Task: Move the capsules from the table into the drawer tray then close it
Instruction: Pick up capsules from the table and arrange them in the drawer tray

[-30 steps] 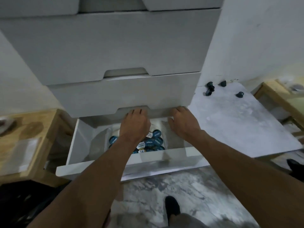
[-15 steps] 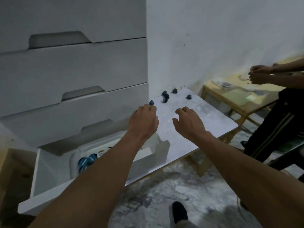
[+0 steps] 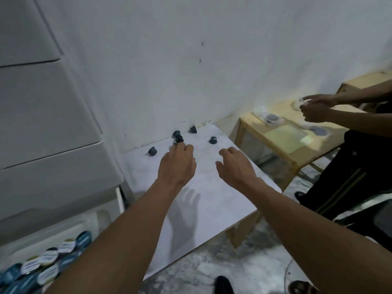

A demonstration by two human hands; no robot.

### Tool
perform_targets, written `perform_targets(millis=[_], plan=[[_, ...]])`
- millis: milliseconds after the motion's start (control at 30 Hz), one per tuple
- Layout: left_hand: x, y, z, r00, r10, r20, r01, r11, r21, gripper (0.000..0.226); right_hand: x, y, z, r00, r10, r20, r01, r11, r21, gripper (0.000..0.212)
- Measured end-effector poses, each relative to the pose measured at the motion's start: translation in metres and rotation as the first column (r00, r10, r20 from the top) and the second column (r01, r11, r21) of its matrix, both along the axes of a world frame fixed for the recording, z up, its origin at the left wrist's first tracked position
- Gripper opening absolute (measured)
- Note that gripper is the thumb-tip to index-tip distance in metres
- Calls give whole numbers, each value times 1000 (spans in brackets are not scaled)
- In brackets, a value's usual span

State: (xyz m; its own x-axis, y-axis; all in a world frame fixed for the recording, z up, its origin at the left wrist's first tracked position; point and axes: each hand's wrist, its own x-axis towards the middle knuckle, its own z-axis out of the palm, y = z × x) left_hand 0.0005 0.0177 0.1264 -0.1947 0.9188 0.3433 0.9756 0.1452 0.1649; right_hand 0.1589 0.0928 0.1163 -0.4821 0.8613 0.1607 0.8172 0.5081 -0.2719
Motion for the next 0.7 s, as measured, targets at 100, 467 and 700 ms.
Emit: perform_targets(millis=[100,467,700], plan=[[12,37,-11,997,50,52,-48,998,-31,22,7,45,-7,999,34,14,-34,999,-39,28],[-11,120,-44,979,196,53,-183,964,-195,20,-27,152,-33,987,158,20,-151,971,-183,44],[-67,175,-82,966,253,51,-229,930,-287,23,-73,215,-67,982,174,78,-149,955,-258,29]])
